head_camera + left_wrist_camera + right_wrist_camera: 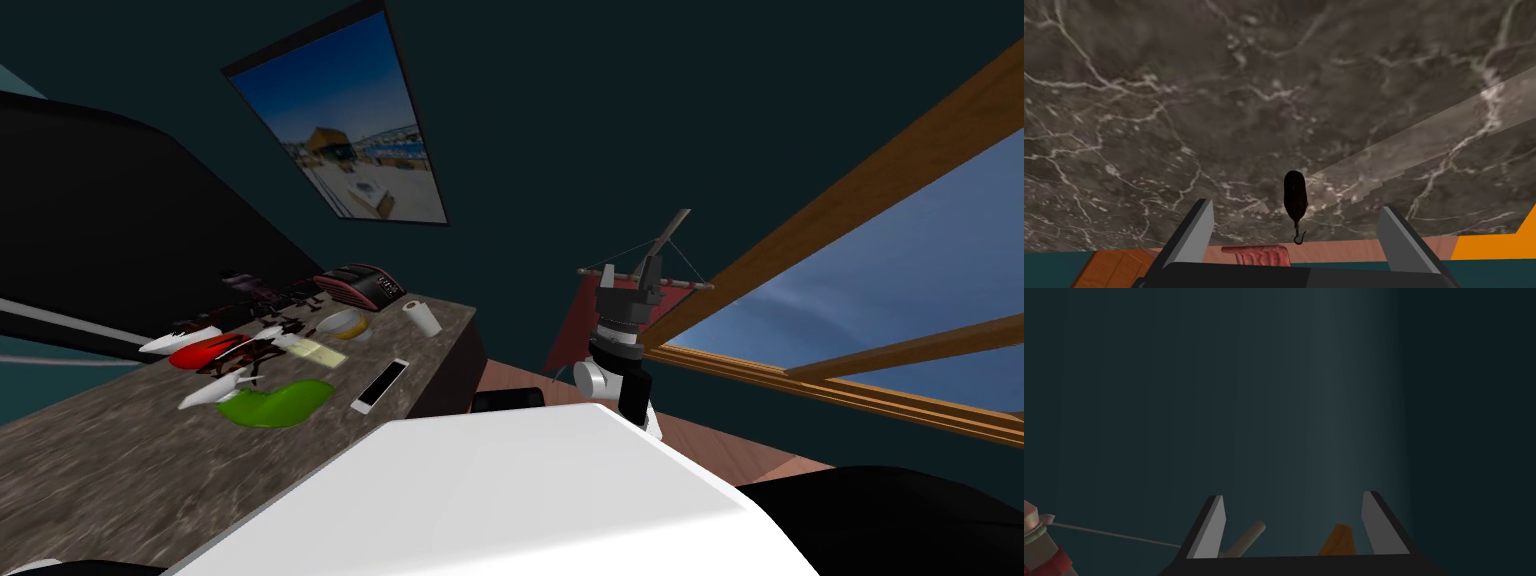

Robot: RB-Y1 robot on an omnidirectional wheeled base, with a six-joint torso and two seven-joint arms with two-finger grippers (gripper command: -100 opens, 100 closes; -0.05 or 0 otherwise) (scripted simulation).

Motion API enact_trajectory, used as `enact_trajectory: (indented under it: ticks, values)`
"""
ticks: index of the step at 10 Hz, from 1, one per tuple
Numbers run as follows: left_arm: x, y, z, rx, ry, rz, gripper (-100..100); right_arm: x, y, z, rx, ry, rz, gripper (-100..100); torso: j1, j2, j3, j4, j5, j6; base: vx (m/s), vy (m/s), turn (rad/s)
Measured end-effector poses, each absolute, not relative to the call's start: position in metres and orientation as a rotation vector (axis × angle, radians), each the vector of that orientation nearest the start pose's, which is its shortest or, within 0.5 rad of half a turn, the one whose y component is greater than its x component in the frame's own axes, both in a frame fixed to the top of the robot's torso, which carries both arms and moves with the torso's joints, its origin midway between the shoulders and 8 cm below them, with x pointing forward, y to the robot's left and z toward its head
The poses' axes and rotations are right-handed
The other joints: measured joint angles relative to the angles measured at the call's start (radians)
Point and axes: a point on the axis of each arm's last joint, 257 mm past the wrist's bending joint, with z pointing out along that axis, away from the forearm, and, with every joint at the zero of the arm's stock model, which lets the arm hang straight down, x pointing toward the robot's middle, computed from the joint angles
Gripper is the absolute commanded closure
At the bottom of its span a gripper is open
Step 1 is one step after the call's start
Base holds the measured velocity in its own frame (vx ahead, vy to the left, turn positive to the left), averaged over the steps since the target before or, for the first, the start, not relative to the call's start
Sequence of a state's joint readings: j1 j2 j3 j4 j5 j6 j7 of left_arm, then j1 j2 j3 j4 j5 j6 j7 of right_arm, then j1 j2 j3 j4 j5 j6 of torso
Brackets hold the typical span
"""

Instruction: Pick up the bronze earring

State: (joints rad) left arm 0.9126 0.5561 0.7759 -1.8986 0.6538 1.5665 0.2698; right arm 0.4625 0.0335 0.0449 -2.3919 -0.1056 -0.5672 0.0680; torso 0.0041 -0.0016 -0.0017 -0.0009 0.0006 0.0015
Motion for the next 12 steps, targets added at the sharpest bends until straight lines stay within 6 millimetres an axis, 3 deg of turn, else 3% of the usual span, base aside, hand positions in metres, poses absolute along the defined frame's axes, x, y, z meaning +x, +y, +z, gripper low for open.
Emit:
enact_trajectory:
  ticks: [2, 3, 7, 8, 9, 11, 12]
  values:
    - [-0.081, 0.604, -0.343, -2.809, 0.882, 0.466, -100, 0.305, -0.274, 0.094, 0.56, 0.382, 1.402, 0, -0.001, 0.004, 0.002, 0.001, 0.0, 0.0, -0.049, -0.01, -0.033]
    - [-0.081, 0.604, -0.343, -2.808, 0.882, 0.464, 100, 0.305, -0.274, 0.094, 0.56, 0.382, 1.402, 0, 0.0, 0.002, 0.002, 0.001, 0.0, 0.0, 0.0, 0.0, 0.0]
    - [-0.083, 0.602, -0.344, -2.806, 0.913, 0.484, 100, 0.305, -0.274, 0.094, 0.56, 0.382, 1.402, 0, -0.002, 0.003, 0.005, 0.005, -0.002, -0.006, -0.002, -0.001, -0.017]
    - [-0.083, 0.602, -0.344, -2.806, 0.918, 0.485, 0, 0.305, -0.274, 0.094, 0.56, 0.382, 1.402, 0, -0.002, 0.005, 0.006, 0.006, -0.003, -0.007, 0.0, 0.0, 0.0]
    - [-0.083, 0.602, -0.344, -2.806, 0.919, 0.486, 100, 0.305, -0.274, 0.094, 0.56, 0.382, 1.402, 0, -0.003, 0.006, 0.006, 0.006, -0.003, -0.007, 0.042, 0.013, 0.129]
    - [-0.081, 0.599, -0.333, -2.803, 0.9, 0.47, 100, 0.305, -0.274, 0.094, 0.56, 0.382, 1.402, 0, -0.003, 0.002, 0.004, 0.005, -0.004, -0.007, 0.058, 0.006, 0.067]
    - [-0.081, 0.599, -0.332, -2.804, 0.896, 0.471, 0, 0.305, -0.274, 0.094, 0.56, 0.382, 1.402, 0, -0.003, 0.003, 0.004, 0.005, -0.003, -0.006, 0.005, -0.001, -0.003]
